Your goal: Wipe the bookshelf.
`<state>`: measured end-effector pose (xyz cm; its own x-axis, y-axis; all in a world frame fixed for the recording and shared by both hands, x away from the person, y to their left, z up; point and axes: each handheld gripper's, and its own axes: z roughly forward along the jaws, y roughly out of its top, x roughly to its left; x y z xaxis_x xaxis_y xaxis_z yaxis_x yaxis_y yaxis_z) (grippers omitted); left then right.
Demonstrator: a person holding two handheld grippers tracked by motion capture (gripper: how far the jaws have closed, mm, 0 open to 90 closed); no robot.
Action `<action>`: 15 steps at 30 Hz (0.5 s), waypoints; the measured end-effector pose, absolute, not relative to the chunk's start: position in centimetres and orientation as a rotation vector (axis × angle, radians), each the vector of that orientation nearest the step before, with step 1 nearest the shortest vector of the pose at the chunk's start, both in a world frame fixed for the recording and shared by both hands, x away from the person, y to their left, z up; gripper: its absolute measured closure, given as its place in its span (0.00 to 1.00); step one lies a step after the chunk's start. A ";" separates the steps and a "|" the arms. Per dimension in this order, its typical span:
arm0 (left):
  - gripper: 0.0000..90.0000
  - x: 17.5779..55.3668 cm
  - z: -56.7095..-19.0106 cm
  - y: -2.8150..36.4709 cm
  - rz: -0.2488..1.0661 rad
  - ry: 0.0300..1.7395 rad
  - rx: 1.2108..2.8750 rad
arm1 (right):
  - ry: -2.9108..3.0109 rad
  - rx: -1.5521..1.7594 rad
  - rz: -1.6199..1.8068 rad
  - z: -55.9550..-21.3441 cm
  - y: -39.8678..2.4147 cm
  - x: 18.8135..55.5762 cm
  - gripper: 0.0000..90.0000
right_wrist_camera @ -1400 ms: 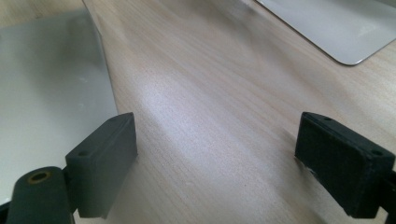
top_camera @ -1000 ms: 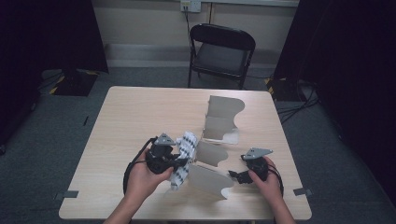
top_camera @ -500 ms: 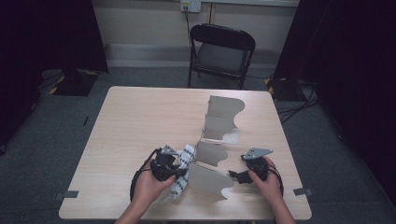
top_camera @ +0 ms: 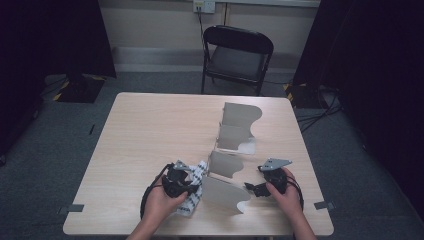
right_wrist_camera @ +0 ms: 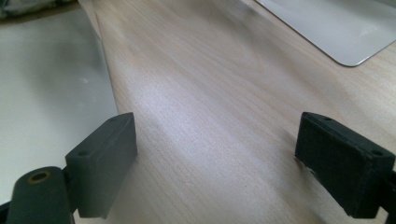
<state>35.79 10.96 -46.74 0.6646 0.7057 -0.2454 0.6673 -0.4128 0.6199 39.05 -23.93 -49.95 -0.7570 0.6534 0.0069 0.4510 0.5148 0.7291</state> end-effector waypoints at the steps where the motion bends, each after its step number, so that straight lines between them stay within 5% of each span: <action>1: 0.83 35.9 -46.4 11.2 0.079 1.067 2.165 | 2.490 0.930 1.082 -49.9 -23.9 39.1 0.13; 15: 0.83 36.4 -37.1 12.4 0.193 0.982 2.036 | 2.490 0.929 1.081 -49.9 -23.9 39.1 0.13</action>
<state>36.36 12.36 -37.08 0.6804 0.7033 -0.2059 0.5727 -0.3351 0.7481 39.06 -23.93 -49.95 -0.7573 0.6530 0.0066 0.4506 0.5152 0.7290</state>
